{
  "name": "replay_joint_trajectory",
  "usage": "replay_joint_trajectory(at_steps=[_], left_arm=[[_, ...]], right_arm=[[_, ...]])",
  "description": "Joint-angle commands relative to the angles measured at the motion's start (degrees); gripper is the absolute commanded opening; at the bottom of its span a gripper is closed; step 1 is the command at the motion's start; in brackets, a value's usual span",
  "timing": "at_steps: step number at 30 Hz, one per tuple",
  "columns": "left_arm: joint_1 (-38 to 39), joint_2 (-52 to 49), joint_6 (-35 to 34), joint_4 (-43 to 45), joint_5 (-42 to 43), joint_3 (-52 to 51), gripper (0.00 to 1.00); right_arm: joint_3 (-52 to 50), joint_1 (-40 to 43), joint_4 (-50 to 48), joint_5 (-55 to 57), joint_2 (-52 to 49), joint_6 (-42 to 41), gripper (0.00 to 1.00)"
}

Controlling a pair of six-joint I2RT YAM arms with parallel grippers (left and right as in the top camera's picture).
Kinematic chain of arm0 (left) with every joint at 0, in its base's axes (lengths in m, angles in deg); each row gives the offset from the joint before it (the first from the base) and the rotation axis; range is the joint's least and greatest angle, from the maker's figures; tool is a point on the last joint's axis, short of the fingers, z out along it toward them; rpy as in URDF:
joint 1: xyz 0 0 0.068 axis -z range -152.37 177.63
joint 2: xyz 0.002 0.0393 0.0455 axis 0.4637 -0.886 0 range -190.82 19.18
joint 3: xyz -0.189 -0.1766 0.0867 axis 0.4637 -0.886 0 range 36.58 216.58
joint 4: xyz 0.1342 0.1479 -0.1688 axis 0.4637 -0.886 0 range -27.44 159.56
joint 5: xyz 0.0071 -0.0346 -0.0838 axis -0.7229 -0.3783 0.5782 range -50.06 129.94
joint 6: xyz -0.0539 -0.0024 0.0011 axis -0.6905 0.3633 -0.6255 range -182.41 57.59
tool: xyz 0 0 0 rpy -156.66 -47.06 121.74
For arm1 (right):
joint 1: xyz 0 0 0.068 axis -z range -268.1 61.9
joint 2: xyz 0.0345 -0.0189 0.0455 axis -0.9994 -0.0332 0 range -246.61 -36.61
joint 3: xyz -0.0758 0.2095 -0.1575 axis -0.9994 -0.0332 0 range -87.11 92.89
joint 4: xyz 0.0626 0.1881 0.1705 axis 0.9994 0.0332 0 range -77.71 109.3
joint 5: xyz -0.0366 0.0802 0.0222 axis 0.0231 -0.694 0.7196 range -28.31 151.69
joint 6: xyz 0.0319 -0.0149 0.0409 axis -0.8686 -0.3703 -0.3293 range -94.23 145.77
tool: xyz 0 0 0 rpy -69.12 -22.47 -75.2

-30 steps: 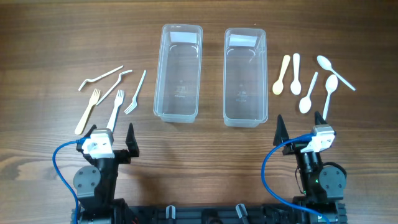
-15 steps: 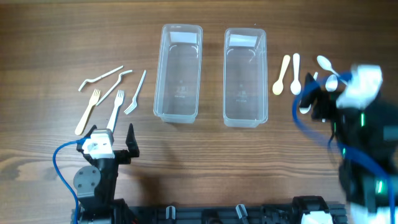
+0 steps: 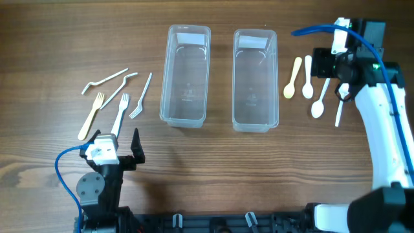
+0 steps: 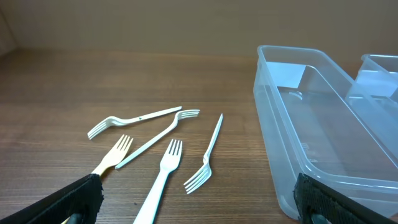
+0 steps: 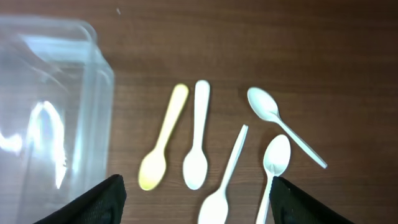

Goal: Pack container
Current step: 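Move the right gripper over the spoons beside the right container, then grasp a white spoon with the right gripper and drop it in the right container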

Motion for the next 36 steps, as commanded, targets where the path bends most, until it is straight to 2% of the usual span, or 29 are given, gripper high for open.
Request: replay_joint_trajectory(at_steps=[1,4,10,16,18,29,32,36], left_arm=[[0.1,0.4,1.1,0.2,0.7,-0.3,1.0],[0.1,0.4,1.1,0.2,0.7,-0.3,1.0],[0.1,0.4,1.1,0.2,0.7,-0.3,1.0],[0.1,0.4,1.1,0.2,0.7,-0.3,1.0],[0.1,0.4,1.1,0.2,0.7,-0.3,1.0],[0.1,0.4,1.1,0.2,0.7,-0.3,1.0],[0.1,0.4,1.1,0.2,0.7,-0.3,1.0],[0.1,0.4,1.1,0.2,0.7,-0.3,1.0]], right_arm=[[1.4,1.0,-0.1,-3.7,-6.9,7.8,0.75],[1.4,1.3,-1.1,-4.5,-12.8,8.8,0.79],[1.4,2.8,-4.8,-6.2,-19.4,7.8,0.78],[1.4,4.7,-6.9,-10.8,-24.6,8.0,0.69],[1.4,4.7,-7.5,-10.8,-27.2,8.5,0.61],[1.3,4.9,-10.9,-10.8,-31.9,8.4,0.61],[1.3,5.5,-11.3,-10.7,-32.1,8.4,0.52],[1.3,6.0,-10.3,-10.6,-32.2,6.6,0.15]])
